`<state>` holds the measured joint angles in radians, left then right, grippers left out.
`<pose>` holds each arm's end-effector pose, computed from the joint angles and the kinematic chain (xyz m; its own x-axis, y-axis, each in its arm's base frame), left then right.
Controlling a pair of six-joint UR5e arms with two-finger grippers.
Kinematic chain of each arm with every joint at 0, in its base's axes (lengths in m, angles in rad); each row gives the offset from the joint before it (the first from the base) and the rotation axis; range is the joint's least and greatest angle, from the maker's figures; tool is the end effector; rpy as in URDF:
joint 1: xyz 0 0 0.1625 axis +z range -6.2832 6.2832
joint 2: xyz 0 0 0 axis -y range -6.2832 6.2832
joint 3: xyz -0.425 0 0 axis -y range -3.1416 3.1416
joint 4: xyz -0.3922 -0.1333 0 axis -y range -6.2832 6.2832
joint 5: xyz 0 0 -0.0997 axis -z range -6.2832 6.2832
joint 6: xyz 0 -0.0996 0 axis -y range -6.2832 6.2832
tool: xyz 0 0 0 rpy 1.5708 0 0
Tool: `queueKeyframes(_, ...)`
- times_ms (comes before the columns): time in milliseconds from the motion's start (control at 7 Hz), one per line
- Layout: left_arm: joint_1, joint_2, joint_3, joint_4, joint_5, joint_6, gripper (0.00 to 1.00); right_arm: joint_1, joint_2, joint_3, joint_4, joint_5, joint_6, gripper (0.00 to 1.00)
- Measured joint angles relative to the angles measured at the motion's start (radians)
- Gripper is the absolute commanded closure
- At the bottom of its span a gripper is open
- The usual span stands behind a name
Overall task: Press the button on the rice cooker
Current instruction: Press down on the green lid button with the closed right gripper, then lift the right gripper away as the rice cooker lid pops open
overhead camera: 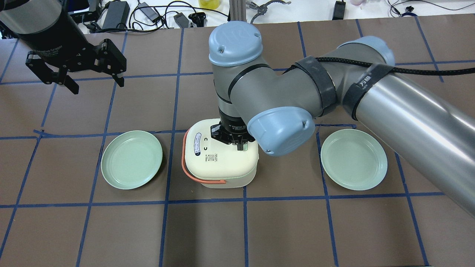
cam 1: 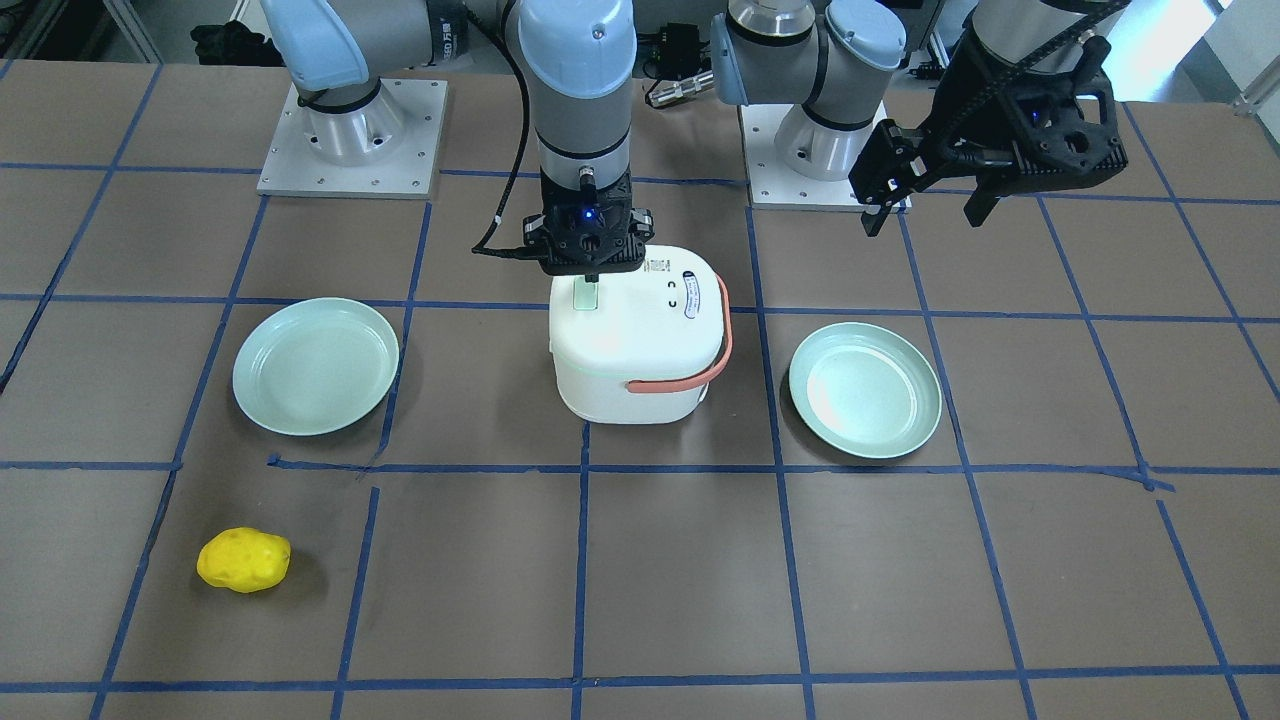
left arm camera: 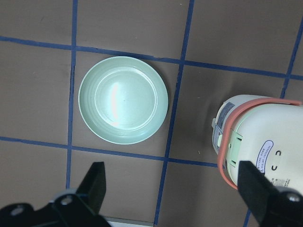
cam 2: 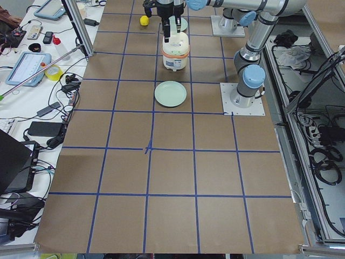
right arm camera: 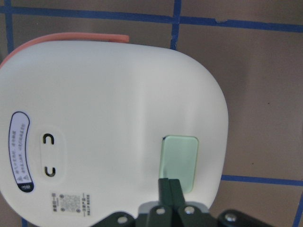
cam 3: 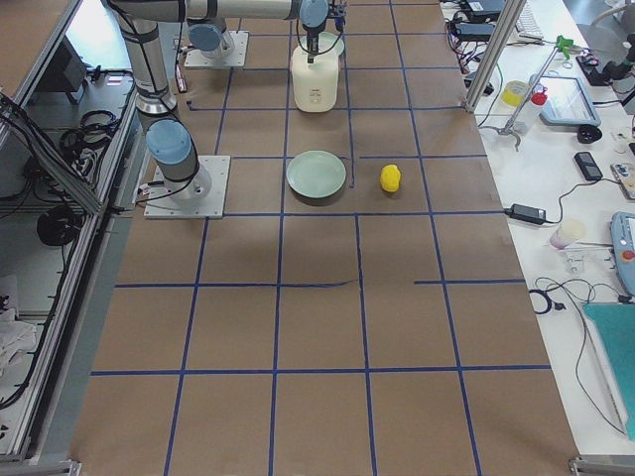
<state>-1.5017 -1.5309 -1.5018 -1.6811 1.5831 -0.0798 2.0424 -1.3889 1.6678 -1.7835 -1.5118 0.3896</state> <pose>-0.0991 -0.4805 0.5301 -0.9889 -0.1483 -0.0124 -0.1483 0.9889 0.0004 0.3724 -0.4239 0.3667 -0.9965 -0.0787 -0.0293 -0.0809 0.9932 0.0835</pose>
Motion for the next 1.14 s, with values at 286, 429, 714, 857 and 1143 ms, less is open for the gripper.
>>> queueKeyframes(286,0.0,0.0,0.0,0.001,0.0,0.0,0.0,-0.001,0.01,0.005,-0.011,-0.005,-0.001,1.0)
queueKeyframes(429,0.0,0.0,0.0,0.001,0.0,0.0,0.0,-0.001,0.013,0.009,-0.015,-0.007,-0.001,1.0)
queueKeyframes(714,0.0,0.0,0.0,0.001,0.0,0.0,0.0,-0.01,0.009,0.001,-0.019,-0.008,-0.006,0.97)
queueKeyframes(857,0.0,0.0,0.0,0.001,0.0,0.0,0.0,-0.02,-0.002,-0.026,-0.012,-0.012,-0.011,0.24)
queueKeyframes(1143,0.0,0.0,0.0,0.001,0.0,0.0,0.0,-0.045,-0.032,-0.091,0.028,-0.058,-0.05,0.0)
